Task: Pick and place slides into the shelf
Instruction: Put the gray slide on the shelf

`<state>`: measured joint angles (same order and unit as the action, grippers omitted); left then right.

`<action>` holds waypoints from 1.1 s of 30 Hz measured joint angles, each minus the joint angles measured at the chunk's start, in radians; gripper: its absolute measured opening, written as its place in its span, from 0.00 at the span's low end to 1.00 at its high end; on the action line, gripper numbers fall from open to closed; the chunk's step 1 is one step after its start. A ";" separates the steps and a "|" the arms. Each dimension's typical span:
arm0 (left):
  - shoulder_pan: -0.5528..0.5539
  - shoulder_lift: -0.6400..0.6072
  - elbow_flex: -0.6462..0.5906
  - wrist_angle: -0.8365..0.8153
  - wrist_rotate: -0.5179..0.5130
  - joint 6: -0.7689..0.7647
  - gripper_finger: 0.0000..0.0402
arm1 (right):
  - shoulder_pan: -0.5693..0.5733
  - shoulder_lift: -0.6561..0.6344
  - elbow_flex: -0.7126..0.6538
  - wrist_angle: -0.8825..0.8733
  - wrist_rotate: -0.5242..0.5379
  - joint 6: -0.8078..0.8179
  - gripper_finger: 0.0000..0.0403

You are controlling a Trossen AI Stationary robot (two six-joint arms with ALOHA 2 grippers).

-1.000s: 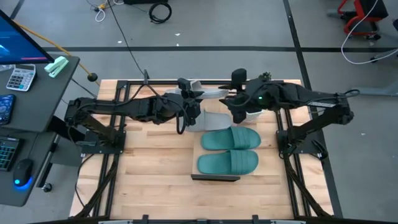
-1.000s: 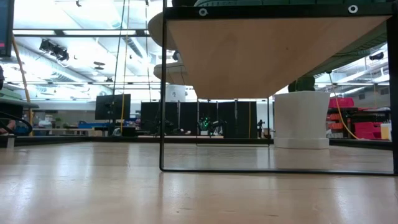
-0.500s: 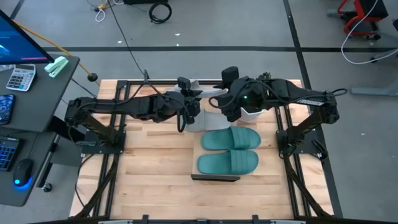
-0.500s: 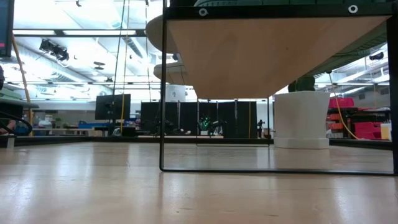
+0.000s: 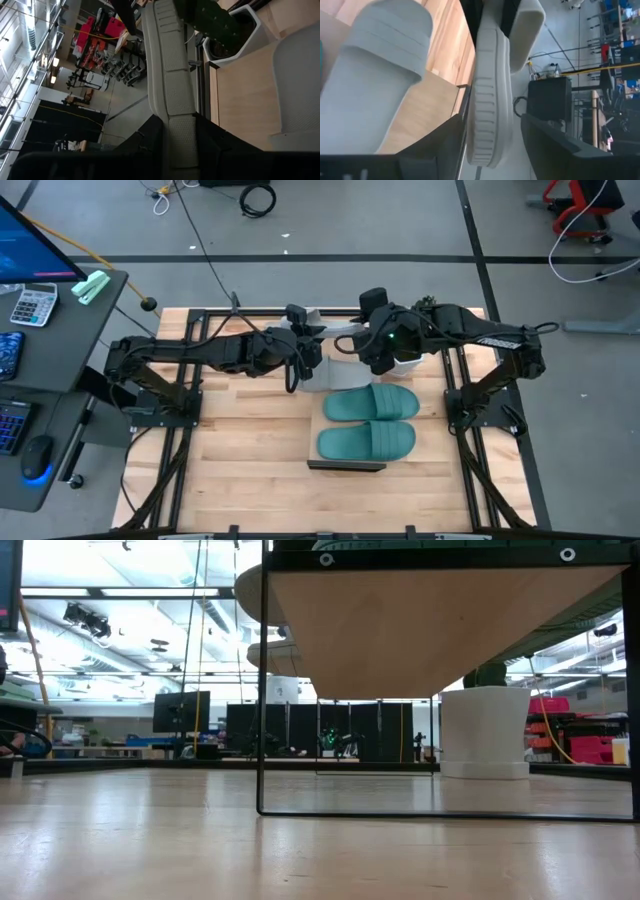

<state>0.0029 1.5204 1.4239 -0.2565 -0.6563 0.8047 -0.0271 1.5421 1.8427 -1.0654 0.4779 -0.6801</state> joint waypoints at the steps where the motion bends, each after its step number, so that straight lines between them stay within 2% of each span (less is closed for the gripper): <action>1: 0.000 0.000 0.000 0.000 0.000 0.000 0.21 | -0.006 0.000 0.000 0.000 0.000 0.000 0.52; 6: 0.000 0.000 0.000 0.000 0.000 0.000 0.21 | -0.025 0.000 0.000 -0.016 -0.001 0.020 0.46; 17: 0.000 0.000 0.000 0.002 -0.001 0.000 0.21 | -0.029 0.000 0.000 -0.036 -0.044 0.029 0.17; 33: 0.000 0.000 0.000 0.016 -0.002 -0.002 0.33 | -0.029 0.001 0.000 -0.037 0.011 0.024 0.14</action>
<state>0.0032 1.5204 1.4242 -0.2410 -0.6580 0.8027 -0.0563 1.5427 1.8423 -1.1027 0.4894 -0.6562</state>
